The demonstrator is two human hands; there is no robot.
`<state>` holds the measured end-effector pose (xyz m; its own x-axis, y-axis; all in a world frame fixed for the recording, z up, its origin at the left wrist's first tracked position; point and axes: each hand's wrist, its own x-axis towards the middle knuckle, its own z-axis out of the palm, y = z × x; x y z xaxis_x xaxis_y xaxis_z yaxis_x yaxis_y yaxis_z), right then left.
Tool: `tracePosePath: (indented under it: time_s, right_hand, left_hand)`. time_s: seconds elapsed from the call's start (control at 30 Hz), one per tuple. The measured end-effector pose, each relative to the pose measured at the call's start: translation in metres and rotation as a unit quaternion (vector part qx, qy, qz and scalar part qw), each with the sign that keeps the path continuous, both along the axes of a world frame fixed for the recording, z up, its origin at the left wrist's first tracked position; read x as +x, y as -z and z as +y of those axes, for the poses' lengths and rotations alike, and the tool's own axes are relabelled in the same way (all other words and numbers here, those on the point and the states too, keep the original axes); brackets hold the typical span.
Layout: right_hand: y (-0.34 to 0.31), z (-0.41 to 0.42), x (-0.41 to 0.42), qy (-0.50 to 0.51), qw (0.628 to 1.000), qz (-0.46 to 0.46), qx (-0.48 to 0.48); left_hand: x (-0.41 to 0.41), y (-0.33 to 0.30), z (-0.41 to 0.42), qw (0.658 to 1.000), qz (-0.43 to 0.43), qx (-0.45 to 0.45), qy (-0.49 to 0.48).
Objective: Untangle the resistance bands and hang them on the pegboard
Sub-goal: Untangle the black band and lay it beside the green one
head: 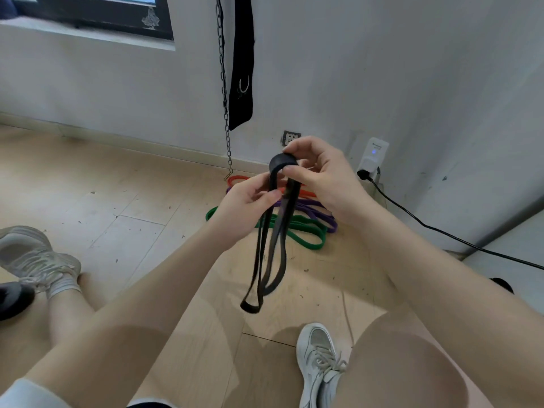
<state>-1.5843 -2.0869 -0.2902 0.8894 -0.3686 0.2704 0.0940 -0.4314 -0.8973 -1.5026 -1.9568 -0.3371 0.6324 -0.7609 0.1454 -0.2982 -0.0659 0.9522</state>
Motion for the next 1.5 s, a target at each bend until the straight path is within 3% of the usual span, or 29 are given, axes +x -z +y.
tracePosePath:
  time_s: [0.23,0.53,0.63,0.7,0.77,0.83,0.9,1.0,1.07,1.17,1.33,1.4,1.5]
  right_hand:
    - [0.014,0.001,0.002,0.019,0.999,0.011,0.035]
    - [0.032,0.003,0.011,0.095,0.995,-0.001,0.034]
    - [0.038,0.002,0.011,0.158,0.987,-0.014,0.018]
    - [0.041,0.006,0.012,0.171,0.981,-0.025,0.087]
    - [0.041,0.008,0.014,0.161,0.970,-0.029,0.180]
    - [0.044,0.003,0.014,0.116,0.968,-0.026,0.223]
    - [0.051,-0.008,0.009,0.068,0.978,-0.011,0.197]
    - [0.075,-0.028,0.001,0.035,0.987,0.097,0.122]
    - [0.090,-0.036,-0.001,-0.039,0.976,0.188,0.104]
    - [0.099,-0.040,0.004,-0.145,0.961,0.221,0.086]
    - [0.102,-0.072,0.010,-0.052,0.971,0.205,0.111]
    - [0.103,-0.092,0.008,-0.023,0.974,0.221,0.032]
    - [0.108,-0.117,0.012,0.027,0.952,0.244,-0.181]
  left_hand:
    - [0.002,0.004,-0.002,0.999,0.007,-0.026,-0.033]
    - [0.003,0.012,-0.010,0.998,-0.038,0.015,-0.038]
    - [0.001,0.014,-0.012,0.990,-0.123,0.049,-0.044]
    - [-0.004,0.018,-0.018,0.973,-0.207,0.046,-0.097]
    - [-0.007,0.023,-0.023,0.961,-0.225,0.014,-0.158]
    - [-0.005,0.026,-0.028,0.964,-0.178,-0.009,-0.196]
    - [0.002,0.026,-0.032,0.969,-0.126,-0.011,-0.213]
    - [0.005,0.023,-0.041,0.970,-0.128,0.013,-0.205]
    - [0.000,0.020,-0.051,0.970,-0.148,0.024,-0.189]
    - [-0.004,0.014,-0.071,0.970,-0.133,0.009,-0.201]
    - [0.011,0.021,-0.108,0.974,-0.024,-0.029,-0.223]
    - [0.017,0.035,-0.122,0.970,0.068,-0.041,-0.230]
    - [0.027,0.063,-0.138,0.943,0.223,-0.064,-0.239]
